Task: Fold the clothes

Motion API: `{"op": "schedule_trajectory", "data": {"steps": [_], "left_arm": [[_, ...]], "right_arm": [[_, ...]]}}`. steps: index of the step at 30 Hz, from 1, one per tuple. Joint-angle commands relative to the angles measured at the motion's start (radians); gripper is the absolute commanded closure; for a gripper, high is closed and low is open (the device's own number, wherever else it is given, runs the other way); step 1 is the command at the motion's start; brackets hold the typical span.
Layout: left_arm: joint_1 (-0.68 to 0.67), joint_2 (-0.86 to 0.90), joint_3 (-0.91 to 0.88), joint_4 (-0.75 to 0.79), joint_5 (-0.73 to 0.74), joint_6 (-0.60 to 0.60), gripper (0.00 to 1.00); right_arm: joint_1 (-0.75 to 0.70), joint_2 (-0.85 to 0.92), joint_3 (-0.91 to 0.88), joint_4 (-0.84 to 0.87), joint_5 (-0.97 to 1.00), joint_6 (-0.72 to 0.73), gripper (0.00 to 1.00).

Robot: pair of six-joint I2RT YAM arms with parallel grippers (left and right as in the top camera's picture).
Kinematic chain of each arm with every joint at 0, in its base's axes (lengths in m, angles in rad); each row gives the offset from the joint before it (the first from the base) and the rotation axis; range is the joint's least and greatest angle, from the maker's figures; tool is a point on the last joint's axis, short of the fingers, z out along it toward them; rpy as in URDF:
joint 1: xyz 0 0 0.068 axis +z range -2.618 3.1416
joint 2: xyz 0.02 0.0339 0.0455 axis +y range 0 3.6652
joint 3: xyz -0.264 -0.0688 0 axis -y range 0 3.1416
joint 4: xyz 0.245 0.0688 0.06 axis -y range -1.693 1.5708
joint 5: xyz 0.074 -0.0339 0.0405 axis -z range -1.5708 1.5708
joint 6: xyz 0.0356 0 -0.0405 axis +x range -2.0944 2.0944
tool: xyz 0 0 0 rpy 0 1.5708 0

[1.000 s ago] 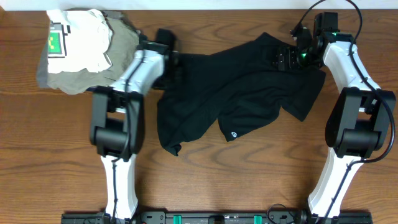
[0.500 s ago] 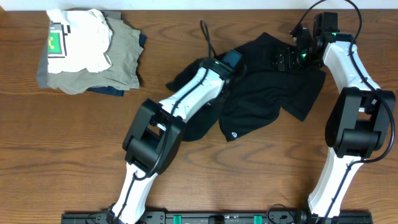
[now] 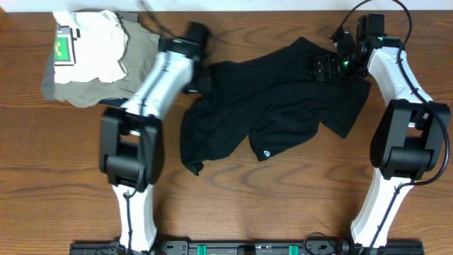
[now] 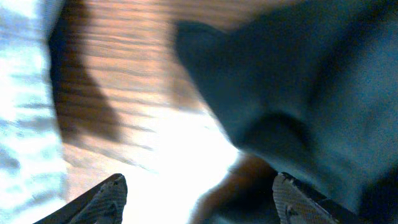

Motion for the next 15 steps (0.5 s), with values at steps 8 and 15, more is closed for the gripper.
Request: {"op": "schedule_trajectory", "data": {"steps": [8,15], "left_arm": [[0.093,0.081,0.008,0.171,0.180,0.002,0.27],[0.091,0.126,0.008,0.261,0.179,0.000,0.40]], "right_arm": [[0.006,-0.038,0.011,-0.004,-0.010,-0.014,0.01],[0.006,-0.038,0.011,-0.004,-0.010,-0.015,0.01]]}}
